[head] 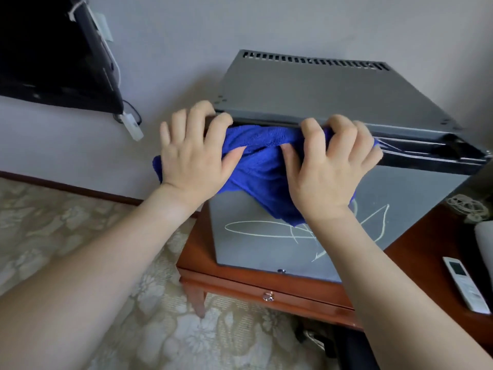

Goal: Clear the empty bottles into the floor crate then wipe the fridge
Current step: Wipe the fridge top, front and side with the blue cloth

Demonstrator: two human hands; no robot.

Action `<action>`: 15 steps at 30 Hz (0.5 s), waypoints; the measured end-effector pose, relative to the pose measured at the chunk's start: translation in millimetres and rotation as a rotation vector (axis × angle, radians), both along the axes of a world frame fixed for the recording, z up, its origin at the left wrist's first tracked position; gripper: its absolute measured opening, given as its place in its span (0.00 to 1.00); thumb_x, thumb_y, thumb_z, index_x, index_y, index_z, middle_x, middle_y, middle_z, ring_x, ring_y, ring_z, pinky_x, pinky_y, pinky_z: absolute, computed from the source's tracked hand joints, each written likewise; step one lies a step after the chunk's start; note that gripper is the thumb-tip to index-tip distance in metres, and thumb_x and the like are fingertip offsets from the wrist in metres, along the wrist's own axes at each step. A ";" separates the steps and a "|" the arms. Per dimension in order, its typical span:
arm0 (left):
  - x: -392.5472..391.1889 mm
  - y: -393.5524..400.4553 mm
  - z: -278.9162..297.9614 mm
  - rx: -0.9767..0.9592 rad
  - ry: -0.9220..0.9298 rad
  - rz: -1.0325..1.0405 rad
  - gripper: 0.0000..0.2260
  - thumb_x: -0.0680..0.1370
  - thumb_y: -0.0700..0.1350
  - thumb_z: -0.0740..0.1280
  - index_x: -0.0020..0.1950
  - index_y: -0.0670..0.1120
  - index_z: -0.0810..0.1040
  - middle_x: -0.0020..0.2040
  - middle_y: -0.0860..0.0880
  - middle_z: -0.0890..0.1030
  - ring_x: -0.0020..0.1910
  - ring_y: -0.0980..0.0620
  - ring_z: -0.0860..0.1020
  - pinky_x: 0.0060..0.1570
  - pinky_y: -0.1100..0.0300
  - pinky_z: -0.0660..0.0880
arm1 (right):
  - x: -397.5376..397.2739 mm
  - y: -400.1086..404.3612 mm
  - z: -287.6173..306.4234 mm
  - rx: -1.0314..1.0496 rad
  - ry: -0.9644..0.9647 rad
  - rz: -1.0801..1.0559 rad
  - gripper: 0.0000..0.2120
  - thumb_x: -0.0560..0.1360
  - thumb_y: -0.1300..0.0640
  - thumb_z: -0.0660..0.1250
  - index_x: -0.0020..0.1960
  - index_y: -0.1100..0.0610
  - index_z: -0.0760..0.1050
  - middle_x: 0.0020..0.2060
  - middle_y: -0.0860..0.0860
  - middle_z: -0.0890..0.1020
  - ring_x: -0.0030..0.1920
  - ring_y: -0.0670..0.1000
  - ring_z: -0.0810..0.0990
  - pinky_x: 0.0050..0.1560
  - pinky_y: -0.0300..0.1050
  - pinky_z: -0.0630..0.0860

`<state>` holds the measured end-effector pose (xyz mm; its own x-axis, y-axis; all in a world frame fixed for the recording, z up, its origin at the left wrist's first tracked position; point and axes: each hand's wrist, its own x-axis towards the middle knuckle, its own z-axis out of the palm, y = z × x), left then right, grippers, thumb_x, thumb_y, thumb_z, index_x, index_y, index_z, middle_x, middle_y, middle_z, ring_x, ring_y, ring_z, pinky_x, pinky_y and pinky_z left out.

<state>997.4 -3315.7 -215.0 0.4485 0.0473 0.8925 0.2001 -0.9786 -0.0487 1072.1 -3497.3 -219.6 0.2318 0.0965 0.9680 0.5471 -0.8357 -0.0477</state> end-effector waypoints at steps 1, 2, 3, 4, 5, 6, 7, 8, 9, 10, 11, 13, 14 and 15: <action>2.7 0.0 -3.3 0.001 -0.020 0.003 0.19 0.73 0.54 0.68 0.61 0.48 0.74 0.61 0.41 0.79 0.56 0.43 0.68 0.53 0.44 0.66 | 0.3 2.9 -1.3 0.017 -0.028 -0.028 0.11 0.78 0.46 0.63 0.57 0.50 0.71 0.57 0.52 0.69 0.56 0.56 0.67 0.50 0.55 0.64; 5.0 -0.6 -5.7 0.015 -0.039 0.019 0.22 0.72 0.53 0.68 0.65 0.50 0.74 0.66 0.42 0.78 0.62 0.43 0.67 0.58 0.44 0.64 | -0.1 5.4 -1.6 0.032 -0.053 -0.047 0.11 0.78 0.47 0.64 0.57 0.49 0.74 0.58 0.52 0.73 0.57 0.56 0.69 0.50 0.56 0.65; 6.5 -2.5 -7.9 0.037 -0.053 0.046 0.24 0.72 0.53 0.68 0.69 0.52 0.74 0.70 0.42 0.76 0.67 0.43 0.67 0.62 0.42 0.64 | -1.2 7.3 -1.5 0.044 -0.069 -0.061 0.11 0.77 0.48 0.64 0.58 0.48 0.78 0.59 0.52 0.78 0.58 0.56 0.70 0.50 0.56 0.66; 7.4 -5.4 -9.4 0.059 -0.061 0.072 0.27 0.72 0.53 0.68 0.72 0.53 0.72 0.72 0.42 0.74 0.70 0.41 0.68 0.64 0.39 0.65 | -2.9 9.0 -1.2 0.055 -0.073 -0.079 0.13 0.77 0.48 0.64 0.59 0.48 0.80 0.59 0.52 0.81 0.59 0.56 0.72 0.50 0.56 0.66; 8.0 -8.5 -10.3 0.074 -0.062 0.091 0.29 0.72 0.53 0.68 0.74 0.53 0.70 0.73 0.42 0.72 0.72 0.39 0.69 0.66 0.35 0.66 | -4.8 11.0 -1.6 0.063 -0.062 -0.102 0.15 0.77 0.47 0.63 0.61 0.47 0.81 0.60 0.52 0.82 0.60 0.56 0.74 0.50 0.57 0.67; 7.7 -10.9 -11.6 0.082 -0.056 0.102 0.30 0.73 0.53 0.68 0.75 0.53 0.69 0.74 0.41 0.72 0.72 0.37 0.69 0.66 0.33 0.66 | -6.9 13.0 -3.9 0.065 -0.041 -0.128 0.17 0.76 0.47 0.63 0.63 0.47 0.80 0.62 0.52 0.81 0.62 0.57 0.76 0.51 0.57 0.68; 6.7 -12.1 -13.8 0.086 -0.047 0.108 0.31 0.73 0.53 0.69 0.76 0.53 0.68 0.74 0.40 0.71 0.72 0.36 0.69 0.66 0.31 0.65 | -9.6 14.7 -8.7 0.065 -0.016 -0.153 0.19 0.76 0.47 0.63 0.65 0.46 0.79 0.64 0.52 0.80 0.63 0.58 0.77 0.52 0.57 0.68; 6.0 -11.8 -18.1 0.091 -0.043 0.112 0.32 0.73 0.53 0.69 0.76 0.53 0.67 0.74 0.39 0.71 0.72 0.34 0.69 0.66 0.31 0.64 | -11.6 15.5 -15.4 0.066 0.005 -0.173 0.20 0.75 0.47 0.64 0.66 0.46 0.78 0.66 0.52 0.79 0.64 0.59 0.77 0.53 0.58 0.68; 6.0 -10.5 -24.1 0.100 -0.044 0.116 0.32 0.73 0.53 0.69 0.77 0.52 0.67 0.74 0.38 0.71 0.72 0.33 0.69 0.66 0.30 0.63 | -12.9 15.7 -23.3 0.066 0.015 -0.190 0.21 0.75 0.47 0.64 0.67 0.45 0.77 0.67 0.52 0.78 0.66 0.59 0.76 0.53 0.58 0.68; 6.5 -8.9 -32.0 0.111 -0.048 0.117 0.33 0.73 0.53 0.70 0.77 0.52 0.66 0.74 0.37 0.71 0.71 0.31 0.69 0.67 0.30 0.63 | -13.5 16.1 -32.5 0.063 0.019 -0.204 0.21 0.75 0.48 0.64 0.68 0.45 0.77 0.68 0.52 0.78 0.67 0.59 0.76 0.53 0.58 0.68; 7.5 -7.1 -43.4 0.117 -0.051 0.113 0.33 0.73 0.54 0.70 0.77 0.52 0.66 0.73 0.36 0.70 0.71 0.30 0.68 0.67 0.29 0.62 | -13.2 16.5 -43.5 0.060 0.022 -0.213 0.21 0.76 0.48 0.64 0.69 0.45 0.76 0.68 0.52 0.77 0.68 0.59 0.75 0.53 0.59 0.67; 8.8 -3.4 -76.5 0.104 -0.051 0.087 0.35 0.73 0.55 0.70 0.78 0.52 0.64 0.74 0.34 0.69 0.71 0.29 0.65 0.67 0.29 0.59 | -12.0 15.9 -73.6 0.045 0.018 -0.200 0.21 0.78 0.48 0.62 0.70 0.45 0.74 0.69 0.53 0.76 0.69 0.60 0.73 0.55 0.59 0.65; 8.8 -1.0 -97.2 0.088 -0.048 0.068 0.36 0.73 0.55 0.70 0.78 0.52 0.61 0.74 0.34 0.67 0.72 0.29 0.62 0.67 0.28 0.58 | -11.6 15.0 -92.1 0.030 0.008 -0.182 0.20 0.79 0.47 0.60 0.70 0.45 0.73 0.69 0.53 0.76 0.70 0.61 0.71 0.56 0.58 0.65; 8.8 1.2 -118.9 0.069 -0.042 0.050 0.37 0.73 0.55 0.70 0.79 0.53 0.57 0.75 0.34 0.63 0.72 0.29 0.59 0.67 0.27 0.57 | -10.9 14.3 -112.0 0.011 -0.008 -0.163 0.20 0.80 0.46 0.58 0.71 0.45 0.72 0.70 0.53 0.75 0.71 0.61 0.70 0.57 0.58 0.64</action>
<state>1006.1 -3314.5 -334.0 0.4093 0.0064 0.9124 0.2518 -0.9619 -0.1062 1061.3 -3483.0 -331.6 0.2361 0.0477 0.9706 0.4050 -0.9128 -0.0536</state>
